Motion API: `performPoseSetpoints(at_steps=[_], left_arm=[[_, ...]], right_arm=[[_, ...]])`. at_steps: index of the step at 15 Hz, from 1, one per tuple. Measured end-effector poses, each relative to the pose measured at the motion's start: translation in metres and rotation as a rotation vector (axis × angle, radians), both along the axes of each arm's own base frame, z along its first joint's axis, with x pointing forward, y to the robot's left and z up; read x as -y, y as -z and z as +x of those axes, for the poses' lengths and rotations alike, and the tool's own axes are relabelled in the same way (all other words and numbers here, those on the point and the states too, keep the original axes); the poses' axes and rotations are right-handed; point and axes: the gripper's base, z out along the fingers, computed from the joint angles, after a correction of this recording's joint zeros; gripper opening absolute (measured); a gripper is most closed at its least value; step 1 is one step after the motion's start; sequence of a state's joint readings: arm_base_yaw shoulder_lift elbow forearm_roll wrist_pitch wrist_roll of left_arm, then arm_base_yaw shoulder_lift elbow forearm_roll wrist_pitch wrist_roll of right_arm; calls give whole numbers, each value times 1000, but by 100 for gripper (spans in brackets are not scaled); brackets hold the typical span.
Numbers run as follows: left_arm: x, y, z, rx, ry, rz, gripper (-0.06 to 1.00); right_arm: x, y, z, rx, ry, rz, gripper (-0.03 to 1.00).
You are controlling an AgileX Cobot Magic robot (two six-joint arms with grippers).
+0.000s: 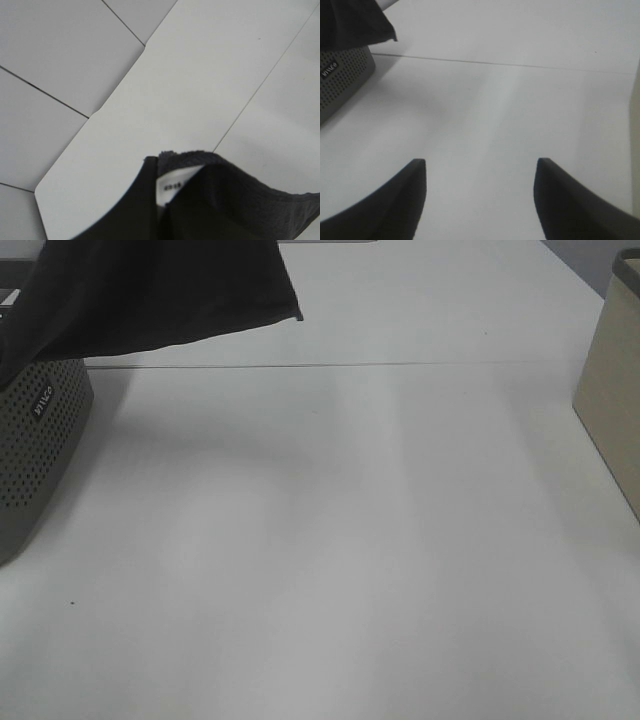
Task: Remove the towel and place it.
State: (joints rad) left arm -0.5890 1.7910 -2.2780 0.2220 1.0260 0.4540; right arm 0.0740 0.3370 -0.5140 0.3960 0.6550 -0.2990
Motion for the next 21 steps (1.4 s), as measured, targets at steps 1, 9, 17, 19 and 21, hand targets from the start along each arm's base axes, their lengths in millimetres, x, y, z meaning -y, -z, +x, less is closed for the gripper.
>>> performPoseSetpoints(at_steps=[1, 9, 17, 19, 21], left_arm=[[11, 3, 0, 0, 20, -10, 0], [45, 4, -10, 31, 131, -92, 0], [59, 9, -14, -16, 189, -144, 0], [59, 12, -15, -50, 187, -130, 0], [57, 16, -16, -88, 181, -105, 0]], right_arm=[[-3, -2, 13, 0, -9, 37, 62], [-41, 7, 133, 28, -378, 87, 62], [-111, 20, 199, 20, -574, 2, 62], [-117, 25, 206, 16, -534, -39, 62], [-114, 27, 210, 21, -476, -70, 62]])
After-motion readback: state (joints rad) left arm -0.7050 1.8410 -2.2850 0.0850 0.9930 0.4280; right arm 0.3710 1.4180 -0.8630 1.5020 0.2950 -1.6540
